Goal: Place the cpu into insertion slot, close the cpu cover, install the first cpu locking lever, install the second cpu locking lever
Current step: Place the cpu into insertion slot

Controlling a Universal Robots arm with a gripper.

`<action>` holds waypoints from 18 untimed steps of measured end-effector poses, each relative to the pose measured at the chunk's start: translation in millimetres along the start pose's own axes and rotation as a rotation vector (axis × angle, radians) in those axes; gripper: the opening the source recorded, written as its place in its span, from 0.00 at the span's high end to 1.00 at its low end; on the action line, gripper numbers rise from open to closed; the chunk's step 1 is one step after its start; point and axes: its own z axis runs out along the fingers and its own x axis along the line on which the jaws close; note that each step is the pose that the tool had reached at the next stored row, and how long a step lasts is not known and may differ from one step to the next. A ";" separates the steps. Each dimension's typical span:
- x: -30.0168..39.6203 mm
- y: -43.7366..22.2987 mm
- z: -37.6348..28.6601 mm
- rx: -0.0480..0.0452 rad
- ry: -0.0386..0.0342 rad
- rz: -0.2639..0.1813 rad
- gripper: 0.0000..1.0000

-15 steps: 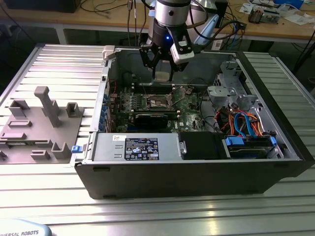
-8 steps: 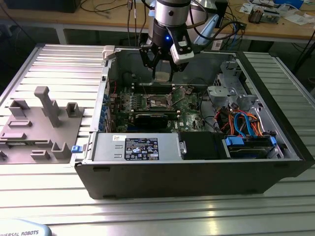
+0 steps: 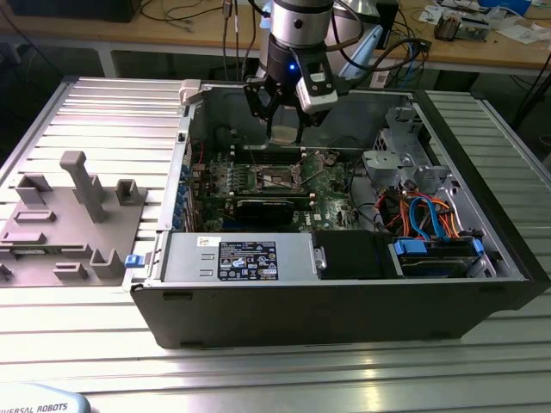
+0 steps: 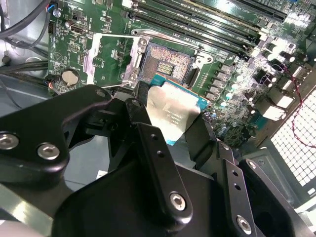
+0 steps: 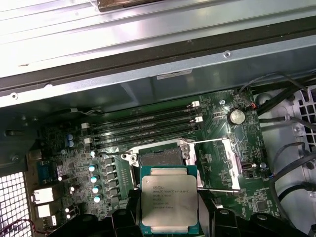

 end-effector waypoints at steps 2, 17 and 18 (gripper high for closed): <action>0.0 0.0 0.3 0.0018 -0.0011 0.006 0.46; 0.0 -0.1 1.2 0.0032 -0.0017 0.014 0.46; 0.0 -0.1 1.2 0.0033 -0.0017 0.014 0.46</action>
